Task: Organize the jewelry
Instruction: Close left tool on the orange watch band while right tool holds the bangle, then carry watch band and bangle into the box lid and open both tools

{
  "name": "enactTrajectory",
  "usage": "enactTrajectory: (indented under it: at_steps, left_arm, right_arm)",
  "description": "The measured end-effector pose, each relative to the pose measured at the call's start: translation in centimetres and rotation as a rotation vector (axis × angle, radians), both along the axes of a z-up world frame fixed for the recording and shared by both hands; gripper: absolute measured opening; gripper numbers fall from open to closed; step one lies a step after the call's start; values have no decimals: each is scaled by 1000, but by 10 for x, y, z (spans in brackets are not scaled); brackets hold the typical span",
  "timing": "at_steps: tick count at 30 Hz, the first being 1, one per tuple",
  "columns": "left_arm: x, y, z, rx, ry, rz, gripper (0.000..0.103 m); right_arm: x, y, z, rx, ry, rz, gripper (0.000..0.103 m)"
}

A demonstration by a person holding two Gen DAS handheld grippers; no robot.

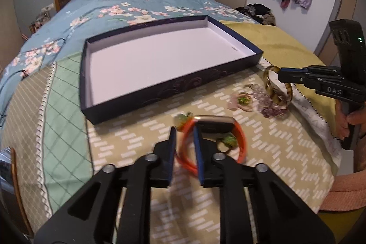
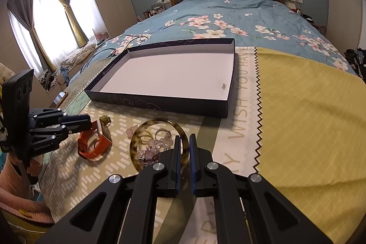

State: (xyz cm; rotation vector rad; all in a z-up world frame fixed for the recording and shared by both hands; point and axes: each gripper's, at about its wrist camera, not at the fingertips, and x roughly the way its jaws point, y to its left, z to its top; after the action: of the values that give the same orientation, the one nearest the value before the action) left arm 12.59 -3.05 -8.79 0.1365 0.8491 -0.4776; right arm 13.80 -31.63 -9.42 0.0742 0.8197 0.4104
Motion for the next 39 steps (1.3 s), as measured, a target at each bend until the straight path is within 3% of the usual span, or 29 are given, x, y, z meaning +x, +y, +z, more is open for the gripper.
enactTrajectory:
  at_steps: [10,12,15,27,33,39]
  left_arm:
    - [10,-3,-14,47,46,-67,22]
    - [12,-6,-17,49,60,-75,12]
    - [12,-7,-17,50,54,-61,8]
    - [29,26,25,-170,33,45,8]
    - [72,40,43,-210,14,141,8]
    - [126,40,46,-198,17,221,8]
  right_arm:
    - [1,2,1,-2,-6,7,6]
    - [3,2,2,-5,-7,9,6]
    - [7,3,6,-12,-14,12,6]
    - [44,14,32,-37,-73,36,6]
    - [83,26,44,-38,-90,32,6]
    - [129,41,45,-62,-79,15,6]
